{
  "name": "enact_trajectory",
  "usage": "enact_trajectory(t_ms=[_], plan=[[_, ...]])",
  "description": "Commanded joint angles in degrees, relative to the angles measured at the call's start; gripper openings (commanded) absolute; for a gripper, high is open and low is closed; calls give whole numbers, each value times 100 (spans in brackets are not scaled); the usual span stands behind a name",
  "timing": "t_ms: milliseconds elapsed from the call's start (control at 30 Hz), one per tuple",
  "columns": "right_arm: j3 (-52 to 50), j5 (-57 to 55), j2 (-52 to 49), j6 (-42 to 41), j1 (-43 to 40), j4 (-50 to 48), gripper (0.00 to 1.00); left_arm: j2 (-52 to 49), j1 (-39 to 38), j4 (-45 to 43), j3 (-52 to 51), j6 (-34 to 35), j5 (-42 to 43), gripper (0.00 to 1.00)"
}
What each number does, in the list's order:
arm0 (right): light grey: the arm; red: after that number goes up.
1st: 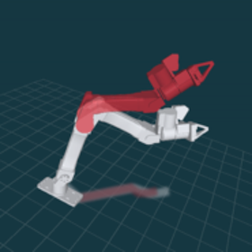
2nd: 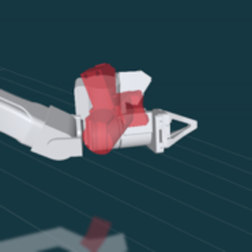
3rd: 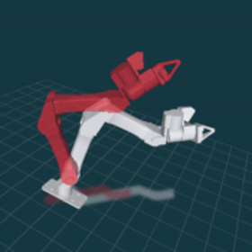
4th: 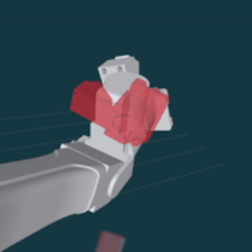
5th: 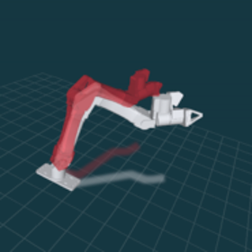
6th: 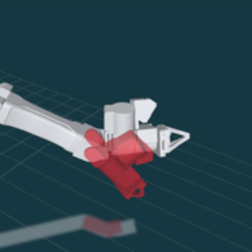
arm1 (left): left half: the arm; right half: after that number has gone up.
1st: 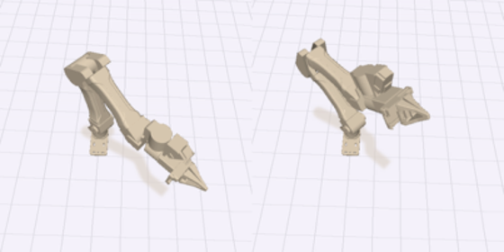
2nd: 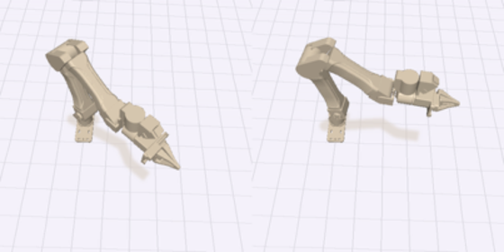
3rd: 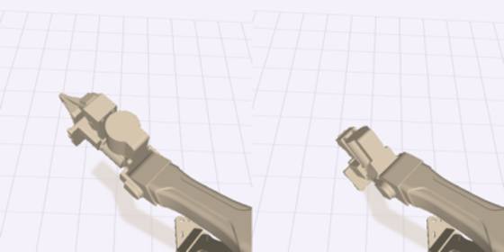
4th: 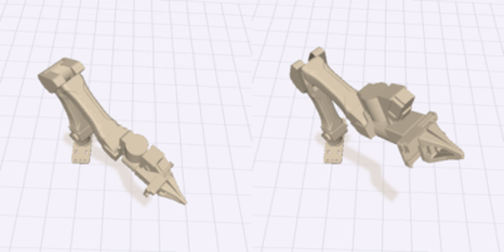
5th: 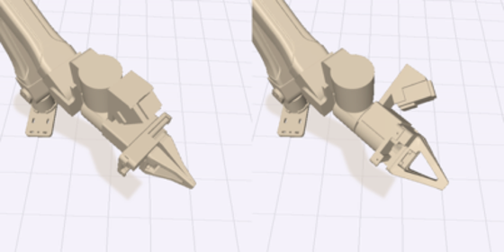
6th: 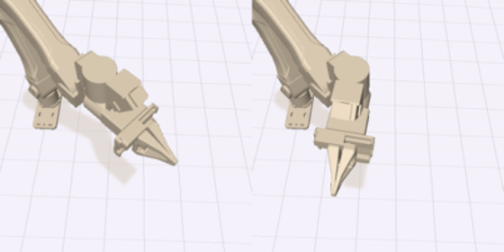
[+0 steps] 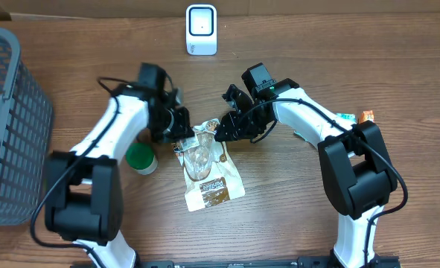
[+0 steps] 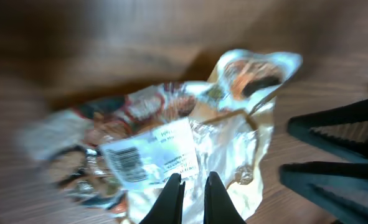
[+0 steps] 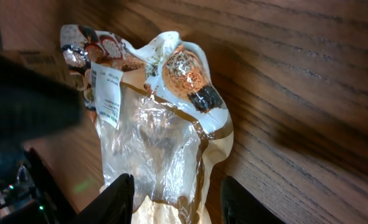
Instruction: Scan the item barcode
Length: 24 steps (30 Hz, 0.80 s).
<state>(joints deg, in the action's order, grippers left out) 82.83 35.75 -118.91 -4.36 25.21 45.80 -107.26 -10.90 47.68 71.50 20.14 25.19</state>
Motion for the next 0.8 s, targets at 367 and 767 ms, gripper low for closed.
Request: enact_trajectory(t_ms=[367,767], plan=[[-149,39,-181,-660,-9,-264,38,-144,-2,-782,-935,881,-529,4],[-151,848,-542,-798,254,-184,39,-151,-2,-1093,-1069,881,-520,4]])
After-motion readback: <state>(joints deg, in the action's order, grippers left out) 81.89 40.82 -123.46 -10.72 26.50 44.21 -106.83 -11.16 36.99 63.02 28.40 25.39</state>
